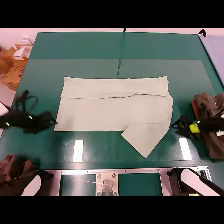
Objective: Fold the shirts.
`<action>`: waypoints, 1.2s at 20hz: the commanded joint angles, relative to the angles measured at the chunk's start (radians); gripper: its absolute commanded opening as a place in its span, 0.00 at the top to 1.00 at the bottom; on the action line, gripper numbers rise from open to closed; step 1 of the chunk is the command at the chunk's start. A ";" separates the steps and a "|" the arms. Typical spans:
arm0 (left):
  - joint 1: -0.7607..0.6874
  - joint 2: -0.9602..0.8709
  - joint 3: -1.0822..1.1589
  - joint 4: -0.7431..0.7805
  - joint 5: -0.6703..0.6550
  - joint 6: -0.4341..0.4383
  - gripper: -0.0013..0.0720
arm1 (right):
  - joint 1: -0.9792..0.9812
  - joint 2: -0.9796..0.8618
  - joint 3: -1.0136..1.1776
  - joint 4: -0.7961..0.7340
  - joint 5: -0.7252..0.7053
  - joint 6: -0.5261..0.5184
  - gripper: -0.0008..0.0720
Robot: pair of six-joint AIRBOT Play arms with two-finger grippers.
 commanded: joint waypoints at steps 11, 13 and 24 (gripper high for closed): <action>-0.253 0.043 -0.312 -0.132 0.584 -0.295 0.35 | 0.221 -0.028 -0.204 0.175 -0.301 -0.017 0.41; -0.253 -0.002 -0.312 -0.135 0.626 -0.298 0.35 | 0.270 -0.062 -0.204 0.182 -0.308 -0.017 0.41; -0.253 -0.050 -0.253 -0.171 0.629 -0.209 0.95 | 0.290 -0.075 -0.163 0.144 -0.140 -0.061 0.46</action>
